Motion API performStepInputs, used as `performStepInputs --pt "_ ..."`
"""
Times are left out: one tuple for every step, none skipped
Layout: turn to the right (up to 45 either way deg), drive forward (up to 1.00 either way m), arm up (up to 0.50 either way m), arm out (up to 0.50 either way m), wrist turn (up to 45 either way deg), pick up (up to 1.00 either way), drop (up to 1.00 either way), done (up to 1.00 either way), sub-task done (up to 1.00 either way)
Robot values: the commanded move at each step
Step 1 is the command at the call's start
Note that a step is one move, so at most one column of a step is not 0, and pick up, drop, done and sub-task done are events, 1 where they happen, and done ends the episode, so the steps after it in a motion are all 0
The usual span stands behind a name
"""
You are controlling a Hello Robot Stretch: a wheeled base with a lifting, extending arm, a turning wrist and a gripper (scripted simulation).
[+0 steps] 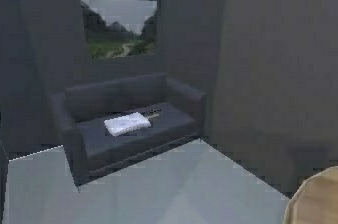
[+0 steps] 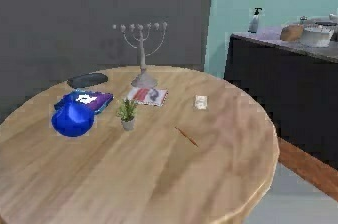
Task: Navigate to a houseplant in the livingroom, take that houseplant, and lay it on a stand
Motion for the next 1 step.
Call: performStepInputs --pt "0.0 0.5 0.0 0.0 0.0 0.0 0.0 0.0 0.0"
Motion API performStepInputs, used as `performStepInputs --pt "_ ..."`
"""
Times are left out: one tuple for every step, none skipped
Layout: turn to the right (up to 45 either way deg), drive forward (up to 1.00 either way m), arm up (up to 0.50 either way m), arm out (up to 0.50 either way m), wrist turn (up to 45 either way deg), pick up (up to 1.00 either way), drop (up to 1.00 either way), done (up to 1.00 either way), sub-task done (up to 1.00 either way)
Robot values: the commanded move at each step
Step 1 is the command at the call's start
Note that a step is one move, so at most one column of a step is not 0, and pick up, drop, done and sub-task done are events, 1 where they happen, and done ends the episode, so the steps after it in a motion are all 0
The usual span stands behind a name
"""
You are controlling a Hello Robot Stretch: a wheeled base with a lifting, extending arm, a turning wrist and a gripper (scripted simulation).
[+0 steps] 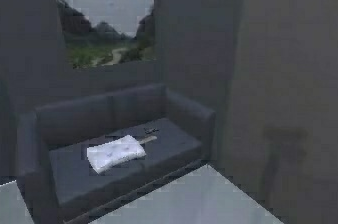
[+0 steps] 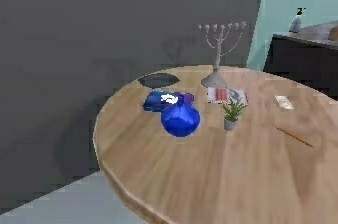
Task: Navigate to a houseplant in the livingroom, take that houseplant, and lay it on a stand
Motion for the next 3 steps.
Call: performStepInputs --pt "18.0 0.0 0.0 0.0 0.0 0.0 0.0 0.0 0.0" --pt "45.0 0.0 0.0 0.0 0.0 0.0 0.0 0.0 0.0" --pt "45.0 0.0 0.0 0.0 0.0 0.0 0.0 0.0 0.0"
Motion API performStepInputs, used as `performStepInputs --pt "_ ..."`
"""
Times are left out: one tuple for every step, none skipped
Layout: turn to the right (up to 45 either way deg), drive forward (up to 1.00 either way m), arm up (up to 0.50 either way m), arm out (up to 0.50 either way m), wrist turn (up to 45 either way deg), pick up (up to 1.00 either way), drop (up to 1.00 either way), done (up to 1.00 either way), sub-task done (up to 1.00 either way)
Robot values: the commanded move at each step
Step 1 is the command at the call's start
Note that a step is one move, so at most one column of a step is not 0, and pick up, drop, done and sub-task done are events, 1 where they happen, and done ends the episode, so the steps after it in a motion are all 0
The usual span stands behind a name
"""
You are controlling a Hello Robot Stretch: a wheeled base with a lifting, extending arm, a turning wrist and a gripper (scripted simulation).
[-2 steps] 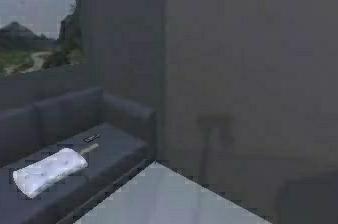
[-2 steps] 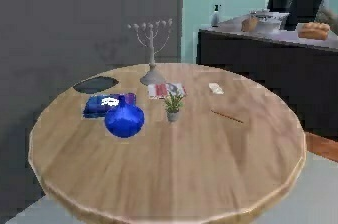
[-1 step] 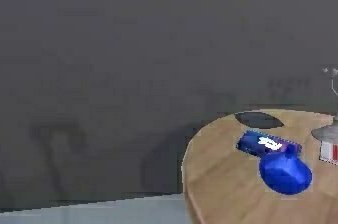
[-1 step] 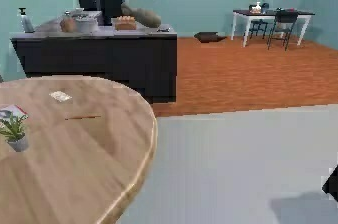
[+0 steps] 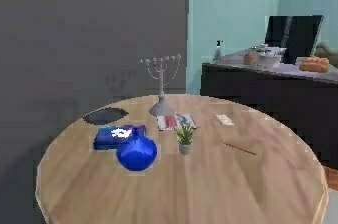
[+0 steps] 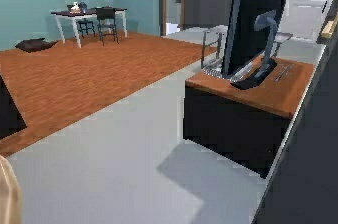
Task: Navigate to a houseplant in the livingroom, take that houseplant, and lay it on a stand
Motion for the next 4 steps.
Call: performStepInputs --pt "36.0 0.0 0.0 0.0 0.0 0.0 0.0 0.0 0.0" --pt "0.0 0.1 0.0 0.0 0.0 0.0 0.0 0.0 0.0" --pt "-45.0 0.0 0.0 0.0 0.0 0.0 0.0 0.0 0.0" --pt "-45.0 0.0 0.0 0.0 0.0 0.0 0.0 0.0 0.0"
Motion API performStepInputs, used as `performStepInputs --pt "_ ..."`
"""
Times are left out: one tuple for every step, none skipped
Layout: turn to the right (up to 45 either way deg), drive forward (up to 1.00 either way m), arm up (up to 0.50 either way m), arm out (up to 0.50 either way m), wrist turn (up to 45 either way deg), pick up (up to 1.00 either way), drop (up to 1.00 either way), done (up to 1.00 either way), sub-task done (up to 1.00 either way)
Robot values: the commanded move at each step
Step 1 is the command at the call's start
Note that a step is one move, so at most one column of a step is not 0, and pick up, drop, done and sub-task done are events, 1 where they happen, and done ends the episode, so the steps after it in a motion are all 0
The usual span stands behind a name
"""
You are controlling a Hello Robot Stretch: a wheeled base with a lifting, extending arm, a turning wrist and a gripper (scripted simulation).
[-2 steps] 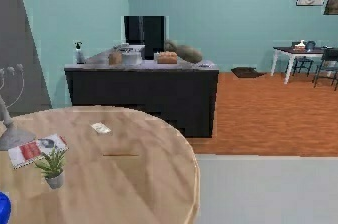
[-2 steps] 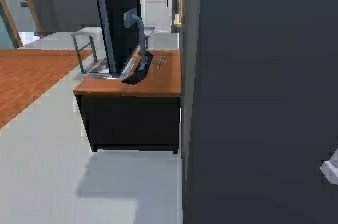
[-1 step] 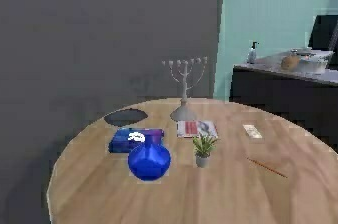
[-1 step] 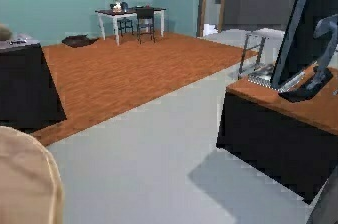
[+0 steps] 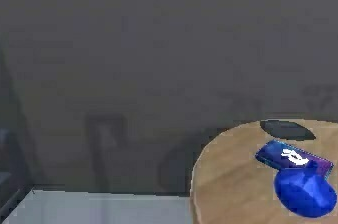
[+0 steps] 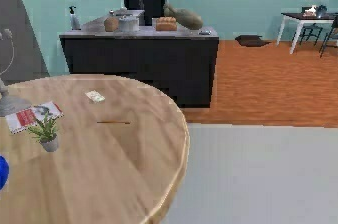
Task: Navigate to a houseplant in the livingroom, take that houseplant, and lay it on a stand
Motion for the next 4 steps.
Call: performStepInputs --pt "-30.0 0.0 0.0 0.0 0.0 0.0 0.0 0.0 0.0" --pt "0.0 0.0 0.5 0.0 0.0 0.0 0.0 0.0 0.0" --pt "0.0 0.0 0.38 0.0 0.0 0.0 0.0 0.0 0.0" --pt "0.0 0.0 0.0 0.46 0.0 0.0 0.0 0.0 0.0"
